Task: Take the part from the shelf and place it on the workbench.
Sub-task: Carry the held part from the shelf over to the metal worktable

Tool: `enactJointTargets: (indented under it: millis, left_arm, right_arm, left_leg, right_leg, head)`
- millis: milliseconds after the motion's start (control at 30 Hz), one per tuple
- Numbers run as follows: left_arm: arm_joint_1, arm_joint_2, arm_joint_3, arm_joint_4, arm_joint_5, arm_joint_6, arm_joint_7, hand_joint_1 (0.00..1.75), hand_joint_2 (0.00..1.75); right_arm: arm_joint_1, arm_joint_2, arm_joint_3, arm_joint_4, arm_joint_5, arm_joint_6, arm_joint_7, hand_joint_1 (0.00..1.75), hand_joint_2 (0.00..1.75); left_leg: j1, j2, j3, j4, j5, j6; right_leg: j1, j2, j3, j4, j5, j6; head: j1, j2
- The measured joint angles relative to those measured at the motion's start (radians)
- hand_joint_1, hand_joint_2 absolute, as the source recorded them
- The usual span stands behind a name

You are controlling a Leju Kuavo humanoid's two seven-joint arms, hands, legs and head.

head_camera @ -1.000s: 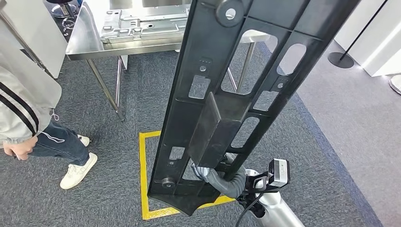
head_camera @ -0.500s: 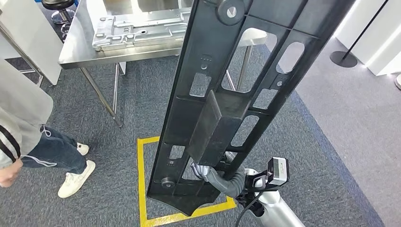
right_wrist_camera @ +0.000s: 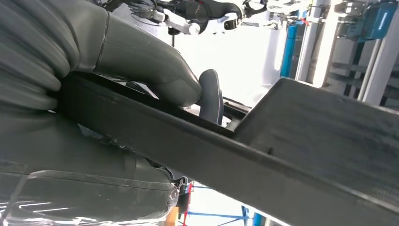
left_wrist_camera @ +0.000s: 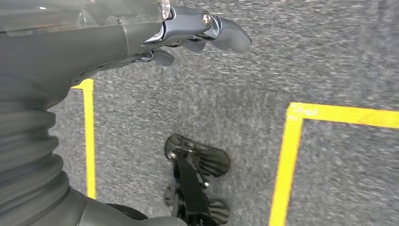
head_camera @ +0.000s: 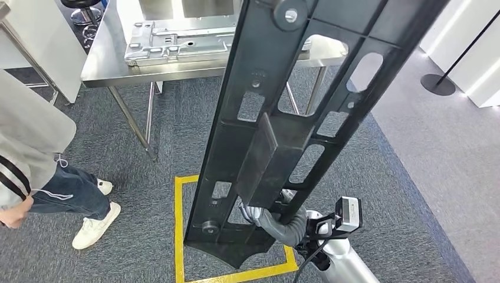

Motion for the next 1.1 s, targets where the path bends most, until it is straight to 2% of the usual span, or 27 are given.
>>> enactJointTargets:
  millis: [33, 67, 100, 167, 200, 233, 267, 333, 367, 400, 433, 500, 533, 567, 633, 700, 733, 767, 833, 867, 900, 933, 1000, 1033, 1067, 1100]
  left_arm:
    - [-0.001, 0.0, 0.0, 0.0, 0.0, 0.0, 0.0, 0.0, 1.75]
    - [-0.002, 0.0, 0.001, 0.0, 0.0, 0.0, 0.0, 0.0, 1.75]
    - [-0.003, 0.0, 0.001, 0.0, 0.0, 0.0, 0.0, 0.0, 1.75]
    - [-0.003, 0.0, 0.001, 0.0, 0.0, 0.001, 0.0, 0.0, 1.75]
    - [-0.003, 0.0, 0.002, 0.0, 0.0, 0.001, -0.001, 0.0, 1.75]
    - [-0.005, 0.0, 0.002, 0.0, -0.001, 0.002, -0.001, 0.0, 1.75]
    - [-0.007, -0.001, 0.002, 0.0, -0.002, 0.002, -0.001, 0.0, 1.75]
    - [-0.007, -0.001, 0.002, 0.0, -0.003, 0.001, -0.001, 0.0, 1.75]
    - [-0.005, -0.001, 0.002, 0.0, -0.003, 0.001, -0.001, 0.0, 1.75]
    - [-0.003, 0.0, 0.002, 0.0, -0.004, 0.0, -0.001, 0.0, 1.75]
    - [-0.002, 0.0, 0.002, 0.0, -0.004, -0.001, -0.001, 0.0, 1.75]
    - [-0.001, 0.0, 0.002, 0.0, -0.006, -0.003, -0.001, 0.0, 1.75]
    - [-0.001, 0.001, 0.002, 0.0, -0.006, -0.003, -0.002, 0.0, 1.75]
    - [-0.001, 0.001, 0.002, 0.0, -0.006, -0.003, -0.002, 0.0, 1.75]
    - [0.001, 0.002, 0.002, 0.0, -0.007, -0.004, -0.003, 0.0, 1.75]
    - [0.003, 0.002, 0.002, 0.0, -0.008, -0.005, -0.004, 0.0, 1.75]
    - [0.003, 0.002, 0.002, 0.0, -0.009, -0.005, -0.005, 0.0, 1.75]
    - [0.001, 0.002, 0.002, 0.0, -0.009, -0.006, -0.005, 0.0, 1.75]
    - [-0.001, 0.002, 0.002, 0.0, -0.01, -0.007, -0.006, 0.0, 1.75]
    - [-0.001, 0.002, 0.003, 0.0, -0.01, -0.008, -0.006, 0.0, 1.75]
    - [0.0, 0.002, 0.003, 0.0, -0.01, -0.008, -0.005, 0.0, 1.75]
    - [0.001, 0.002, 0.003, 0.0, -0.01, -0.008, -0.004, 0.0, 1.75]
    - [0.002, 0.001, 0.003, 0.0, -0.01, -0.008, -0.002, 0.0, 1.75]
    - [0.001, 0.0, 0.003, 0.0, -0.01, -0.007, -0.001, 0.0, 1.75]
    - [0.0, 0.0, 0.003, 0.0, -0.01, -0.007, 0.0, 0.0, 1.75]
    - [-0.001, 0.0, 0.003, 0.0, -0.01, -0.006, 0.0, 0.0, 1.75]
  right_arm:
    - [0.0, 0.0, 0.0, 0.001, 0.0, 0.0, 0.0, 1.75, 1.75]
    - [0.001, 0.0, 0.0, 0.001, 0.0, 0.0, 0.0, 1.75, 1.75]
    - [0.002, 0.0, 0.0, 0.002, 0.0, 0.0, 0.0, 1.75, 1.75]
    - [0.004, 0.001, 0.0, 0.001, 0.0, 0.0, 0.0, 1.75, 1.75]
    - [0.004, 0.002, 0.001, 0.0, 0.0, 0.0, 0.0, 1.75, 1.75]
    - [0.002, 0.003, 0.001, 0.0, 0.0, 0.0, 0.001, 1.75, 1.75]
    - [0.002, 0.005, 0.001, -0.001, 0.0, 0.0, 0.002, 1.75, 1.75]
    - [0.003, 0.006, 0.001, 0.0, 0.0, 0.0, 0.005, 1.75, 1.75]
    - [0.005, 0.006, 0.001, 0.0, 0.001, 0.0, 0.007, 1.75, 1.75]
    - [0.007, 0.006, 0.001, 0.0, 0.001, 0.0, 0.007, 1.75, 1.75]
    - [0.008, 0.006, 0.001, 0.0, 0.002, 0.0, 0.008, 1.75, 1.75]
    - [0.008, 0.007, 0.002, 0.0, 0.002, 0.0, 0.008, 1.75, 1.75]
    - [0.008, 0.008, 0.002, 0.0, 0.002, 0.0, 0.008, 1.75, 1.75]
    - [0.008, 0.008, 0.002, 0.0, 0.002, 0.0, 0.008, 1.75, 1.75]
    - [0.01, 0.008, 0.003, 0.0, 0.003, 0.0, 0.008, 1.75, 1.75]
    - [0.011, 0.008, 0.004, -0.001, 0.003, 0.0, 0.008, 1.75, 1.75]
    - [0.011, 0.008, 0.004, -0.002, 0.003, -0.001, 0.008, 1.75, 1.75]
    - [0.012, 0.008, 0.004, -0.003, 0.003, -0.001, 0.008, 1.75, 1.75]
    - [0.015, 0.008, 0.005, -0.003, 0.003, -0.001, 0.008, 1.75, 1.75]
    - [0.019, 0.008, 0.005, -0.003, 0.003, -0.001, 0.008, 1.75, 1.75]
    - [0.021, 0.008, 0.006, -0.003, 0.003, -0.001, 0.008, 1.75, 1.75]
    - [0.023, 0.008, 0.006, -0.003, 0.003, -0.002, 0.008, 1.75, 1.75]
    - [0.023, 0.008, 0.007, -0.003, 0.003, -0.002, 0.009, 1.75, 1.75]
    - [0.023, 0.008, 0.007, -0.002, 0.003, -0.002, 0.009, 1.75, 1.75]
    - [0.023, 0.008, 0.007, -0.002, 0.003, -0.002, 0.01, 1.75, 1.75]
    - [0.023, 0.008, 0.007, -0.001, 0.003, -0.002, 0.011, 1.75, 1.75]
  left_leg:
    - [0.0, 0.0, 0.005, 0.0, -0.007, -0.005]
    - [0.0, 0.0, 0.006, 0.0, -0.013, -0.012]
    - [-0.001, 0.001, 0.007, 0.002, -0.015, -0.018]
    - [-0.001, 0.003, 0.013, 0.008, -0.022, -0.031]
    - [0.0, 0.004, 0.01, 0.028, -0.026, -0.035]
    - [0.001, 0.005, -0.006, 0.063, -0.038, -0.038]
    - [0.002, 0.006, -0.037, 0.12, -0.058, -0.041]
    - [0.002, 0.006, -0.122, 0.255, -0.108, -0.045]
    - [0.002, 0.006, -0.155, 0.296, -0.121, -0.046]
    - [0.002, 0.006, -0.173, 0.301, -0.112, -0.045]
    - [0.001, 0.006, -0.171, 0.268, -0.08, -0.042]
    - [-0.002, 0.007, -0.133, 0.137, 0.012, -0.03]
    - [-0.005, 0.007, -0.116, 0.083, 0.032, -0.024]
    - [-0.009, 0.008, -0.105, 0.049, 0.041, -0.017]
    - [-0.014, 0.008, -0.099, 0.031, 0.037, -0.005]
    - [-0.009, 0.007, -0.082, 0.019, 0.051, 0.005]
    - [-0.007, 0.006, -0.072, 0.015, 0.051, 0.009]
    - [-0.006, 0.006, -0.064, 0.011, 0.05, 0.012]
    - [-0.006, 0.005, -0.057, 0.01, 0.043, 0.016]
    - [-0.006, 0.005, -0.053, 0.011, 0.038, 0.016]
    - [-0.006, 0.004, -0.047, 0.011, 0.032, 0.015]
    - [-0.006, 0.004, -0.039, 0.011, 0.025, 0.013]
    - [-0.005, 0.002, -0.021, 0.011, 0.01, 0.006]
    - [-0.005, 0.002, -0.014, 0.011, 0.004, 0.002]
    - [-0.005, 0.001, -0.01, 0.01, -0.002, -0.004]
    - [-0.005, 0.002, -0.007, 0.009, -0.005, -0.011]
  right_leg:
    - [0.003, 0.0, 0.016, -0.05, 0.018, -0.005]
    - [0.006, -0.001, 0.023, -0.078, 0.026, -0.011]
    - [0.008, 0.0, 0.024, -0.083, 0.018, -0.018]
    - [0.007, 0.001, 0.035, -0.09, 0.021, -0.032]
    - [0.006, 0.002, 0.044, -0.093, 0.017, -0.039]
    - [0.005, 0.001, 0.052, -0.095, 0.014, -0.044]
    - [0.005, 0.0, 0.059, -0.097, 0.009, -0.048]
    - [0.008, 0.0, 0.07, -0.097, -0.003, -0.054]
    - [0.01, 0.001, 0.078, -0.097, -0.01, -0.056]
    - [0.012, 0.002, 0.087, -0.097, -0.017, -0.056]
    - [0.013, 0.003, 0.098, -0.097, -0.024, -0.056]
    - [0.017, 0.003, 0.122, -0.097, -0.04, -0.054]
    - [0.018, 0.003, 0.13, -0.097, -0.047, -0.051]
    - [0.018, 0.003, 0.134, -0.098, -0.053, -0.046]
    - [0.019, 0.003, 0.138, -0.092, -0.056, -0.033]
    - [0.018, 0.003, 0.139, -0.07, -0.062, -0.021]
    - [0.017, 0.003, 0.127, -0.042, -0.074, -0.016]
    - [0.014, 0.003, 0.102, 0.004, -0.094, -0.012]
    - [0.01, 0.003, 0.022, 0.128, -0.145, -0.003]
    - [0.007, 0.003, -0.014, 0.173, -0.158, 0.0]
    - [0.005, 0.003, -0.036, 0.189, -0.153, 0.002]
    - [0.003, 0.003, -0.039, 0.165, -0.124, 0.003]
    - [0.0, 0.002, 0.001, 0.035, -0.032, 0.001]
    - [0.002, 0.002, 0.02, -0.025, -0.008, -0.002]
    - [0.004, 0.002, 0.033, -0.065, 0.004, -0.007]
    - [0.007, 0.001, 0.037, -0.08, 0.004, -0.014]
  head:
    - [0.001, 0.0]
    - [0.002, 0.0]
    - [0.002, 0.0]
    - [0.003, 0.0]
    - [0.002, 0.0]
    - [0.001, 0.0]
    - [0.0, 0.0]
    - [-0.001, 0.0]
    - [-0.001, 0.0]
    - [-0.001, 0.0]
    - [-0.001, 0.0]
    - [0.0, 0.0]
    - [0.0, 0.0]
    - [0.001, 0.0]
    - [0.001, 0.0]
    - [0.003, 0.0]
    - [0.005, 0.0]
    - [0.007, 0.0]
    - [0.009, 0.0]
    - [0.01, 0.0]
    - [0.01, 0.0]
    - [0.01, 0.0]
    - [0.01, 0.0]
    - [0.01, 0.0]
    - [0.009, 0.0]
    - [0.009, 0.0]
